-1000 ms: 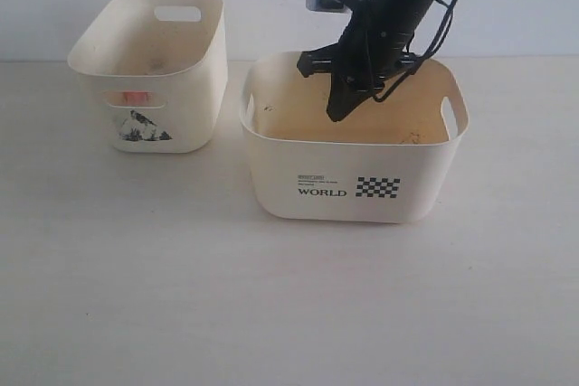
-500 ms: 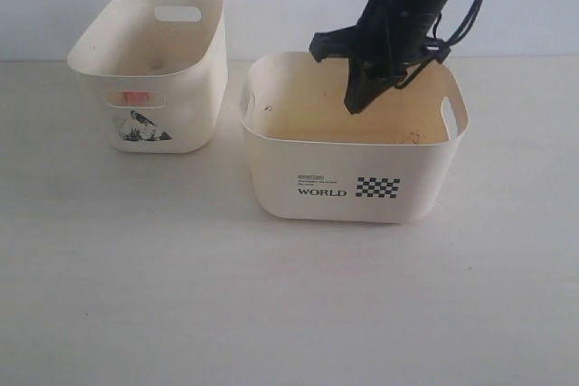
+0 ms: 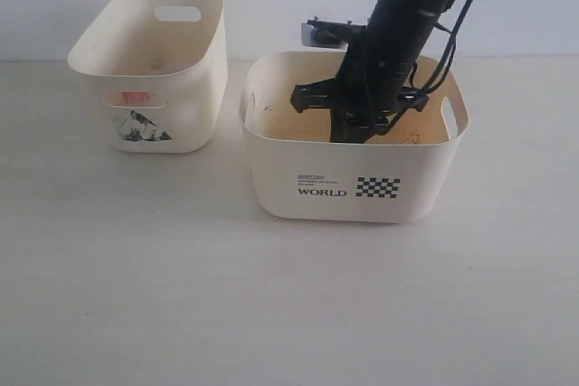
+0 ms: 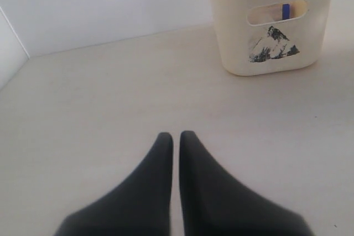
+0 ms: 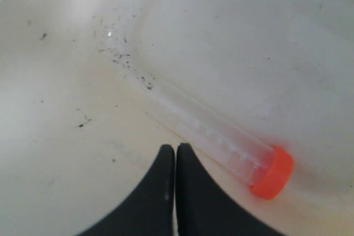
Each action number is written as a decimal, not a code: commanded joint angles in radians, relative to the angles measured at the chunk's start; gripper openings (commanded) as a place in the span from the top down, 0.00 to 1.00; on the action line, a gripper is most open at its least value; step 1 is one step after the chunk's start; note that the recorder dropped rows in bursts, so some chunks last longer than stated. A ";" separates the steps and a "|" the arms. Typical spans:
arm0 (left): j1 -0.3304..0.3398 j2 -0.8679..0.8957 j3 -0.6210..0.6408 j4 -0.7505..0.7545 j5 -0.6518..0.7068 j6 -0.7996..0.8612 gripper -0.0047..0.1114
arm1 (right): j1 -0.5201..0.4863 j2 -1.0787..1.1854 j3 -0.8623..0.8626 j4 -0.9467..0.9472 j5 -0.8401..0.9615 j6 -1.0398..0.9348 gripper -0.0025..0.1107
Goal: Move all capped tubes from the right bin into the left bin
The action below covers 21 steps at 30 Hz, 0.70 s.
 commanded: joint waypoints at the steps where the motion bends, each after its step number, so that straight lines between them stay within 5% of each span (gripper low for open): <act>1: 0.000 0.000 -0.004 0.004 -0.006 -0.010 0.92 | 0.010 0.001 0.003 -0.006 -0.003 -0.001 0.98; 17: 0.000 0.000 -0.004 0.004 -0.008 -0.010 0.92 | -0.003 0.102 0.003 -0.017 -0.003 0.204 0.97; 21: 0.000 0.000 -0.004 0.004 -0.008 -0.010 0.92 | -0.003 0.104 0.003 -0.019 -0.003 0.206 0.76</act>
